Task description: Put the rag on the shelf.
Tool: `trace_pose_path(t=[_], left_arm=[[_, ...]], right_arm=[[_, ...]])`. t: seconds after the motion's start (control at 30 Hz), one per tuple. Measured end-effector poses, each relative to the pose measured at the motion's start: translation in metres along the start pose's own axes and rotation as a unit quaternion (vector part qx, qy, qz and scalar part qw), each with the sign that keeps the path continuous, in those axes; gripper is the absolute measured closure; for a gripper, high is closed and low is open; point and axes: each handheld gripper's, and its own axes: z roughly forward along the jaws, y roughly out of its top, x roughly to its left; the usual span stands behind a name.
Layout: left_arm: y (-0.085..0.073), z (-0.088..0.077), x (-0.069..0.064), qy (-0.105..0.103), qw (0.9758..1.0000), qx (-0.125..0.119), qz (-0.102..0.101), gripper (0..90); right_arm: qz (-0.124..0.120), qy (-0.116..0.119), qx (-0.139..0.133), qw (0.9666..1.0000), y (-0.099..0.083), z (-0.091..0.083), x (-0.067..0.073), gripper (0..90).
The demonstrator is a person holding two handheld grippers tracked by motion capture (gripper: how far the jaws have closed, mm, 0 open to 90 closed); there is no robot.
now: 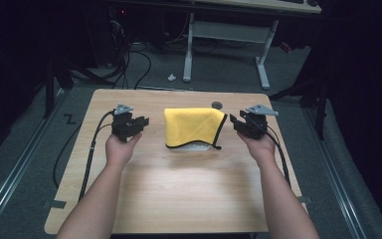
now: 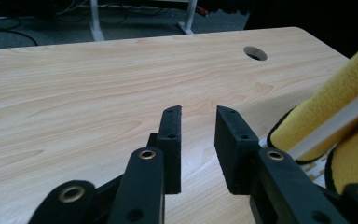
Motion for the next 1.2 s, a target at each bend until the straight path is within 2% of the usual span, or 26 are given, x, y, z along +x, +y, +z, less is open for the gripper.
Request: trace_pose_path(t=[0.03,0.27,0.33,0.4,0.47,0.57,0.67,0.83,0.87,0.97,1.03,1.1,1.13,1.17,1.2], left_arm=[[-0.002,-0.004,0.0,0.001,1.0,-0.001,0.001,70.2],[-0.024,-0.033,-0.001,0.001,0.9999,-0.016,-0.004,63.4],[-0.031,-0.042,-0.003,0.0,0.9999,-0.017,0.0,61.6],[-0.038,-0.051,-0.007,-0.008,0.9998,-0.016,0.001,59.3],[-0.047,-0.06,-0.012,-0.02,0.9997,-0.016,-0.001,56.6],[-0.062,-0.072,-0.025,-0.027,0.9995,-0.005,0.018,54.0],[-0.079,-0.083,-0.041,-0.045,0.9985,0.008,0.029,51.6],[-0.11,-0.099,-0.072,-0.074,0.996,0.021,0.044,48.2],[-0.116,-0.101,-0.078,-0.079,0.9955,0.024,0.046,47.4],[-0.133,-0.104,-0.094,-0.094,0.9938,0.03,0.052,46.0],[-0.144,-0.102,-0.101,-0.106,0.9922,0.042,0.05,45.2],[-0.154,-0.097,-0.107,-0.119,0.9897,0.067,0.042,46.6],[-0.155,-0.094,-0.112,-0.122,0.9869,0.084,0.063,46.2],[-0.155,-0.093,-0.116,-0.111,0.9859,0.088,0.088,45.2],[-0.154,-0.093,-0.117,-0.109,0.9857,0.084,0.097,44.2]], right_arm=[[-0.005,-0.002,-0.007,1.0,-0.001,-0.005,0.001,53.9],[-0.03,0.008,0.008,0.9995,-0.01,-0.036,0.013,54.3],[-0.04,0.006,-0.002,0.9992,-0.015,-0.046,0.018,53.6],[-0.043,0.012,0.008,0.999,-0.018,-0.054,0.024,52.5],[-0.056,0.009,-0.007,0.9983,-0.025,-0.065,0.031,53.5],[-0.07,0.012,-0.015,0.9973,-0.036,-0.079,0.043,54.2],[-0.078,0.013,-0.02,0.9966,-0.049,-0.092,0.055,53.8],[-0.066,0.029,-0.011,0.9974,-0.072,-0.107,0.079,51.7],[-0.068,0.034,-0.011,0.9971,-0.077,-0.11,0.084,51.5],[-0.083,0.042,0.012,0.9956,-0.093,-0.112,0.105,49.9],[-0.092,0.051,0.028,0.9941,-0.103,-0.11,0.12,48.7],[-0.093,0.044,0.037,0.9941,-0.116,-0.107,0.132,49.8],[-0.08,0.037,0.029,0.9957,-0.125,-0.106,0.137,53.0],[-0.07,0.046,0.035,0.9959,-0.133,-0.104,0.139,52.7],[-0.073,0.067,0.057,0.9934,-0.132,-0.102,0.142,48.6]])
